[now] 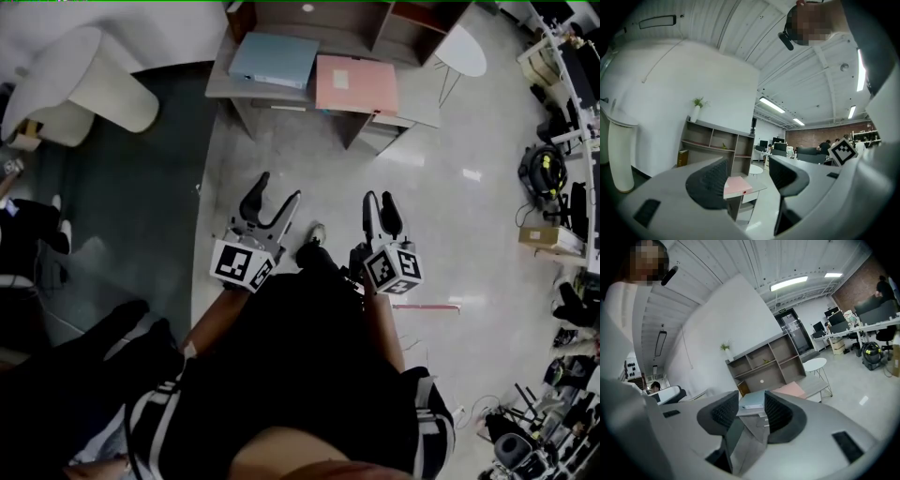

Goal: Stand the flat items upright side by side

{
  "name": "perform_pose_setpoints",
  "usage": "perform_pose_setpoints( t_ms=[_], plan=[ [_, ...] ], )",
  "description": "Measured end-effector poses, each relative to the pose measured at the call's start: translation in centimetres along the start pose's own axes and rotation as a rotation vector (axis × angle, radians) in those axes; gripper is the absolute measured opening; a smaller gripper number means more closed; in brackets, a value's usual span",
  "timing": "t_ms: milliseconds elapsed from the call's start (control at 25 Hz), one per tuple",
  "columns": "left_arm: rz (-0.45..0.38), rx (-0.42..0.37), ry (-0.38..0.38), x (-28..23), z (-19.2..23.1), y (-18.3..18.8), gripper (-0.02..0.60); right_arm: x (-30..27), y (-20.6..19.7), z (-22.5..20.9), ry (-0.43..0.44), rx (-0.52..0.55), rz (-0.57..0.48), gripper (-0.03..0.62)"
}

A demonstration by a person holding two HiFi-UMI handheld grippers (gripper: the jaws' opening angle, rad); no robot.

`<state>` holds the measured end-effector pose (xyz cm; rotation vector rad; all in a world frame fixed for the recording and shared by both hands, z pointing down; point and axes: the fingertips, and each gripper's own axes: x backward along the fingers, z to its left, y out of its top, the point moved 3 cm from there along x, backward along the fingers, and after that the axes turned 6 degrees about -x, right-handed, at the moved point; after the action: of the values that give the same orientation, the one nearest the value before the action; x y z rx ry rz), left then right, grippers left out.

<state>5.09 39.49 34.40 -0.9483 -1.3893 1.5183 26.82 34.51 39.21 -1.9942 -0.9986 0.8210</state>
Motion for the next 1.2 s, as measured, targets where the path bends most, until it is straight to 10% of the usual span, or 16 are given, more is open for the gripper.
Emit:
perform_pose_setpoints(
  t_ms=[1200],
  plan=[
    [0.049,0.040,-0.107,-26.6,7.7,-2.8,0.264,-27.9,-0.3,-21.2,-0.149,-0.452,0.125,0.290]
  ],
)
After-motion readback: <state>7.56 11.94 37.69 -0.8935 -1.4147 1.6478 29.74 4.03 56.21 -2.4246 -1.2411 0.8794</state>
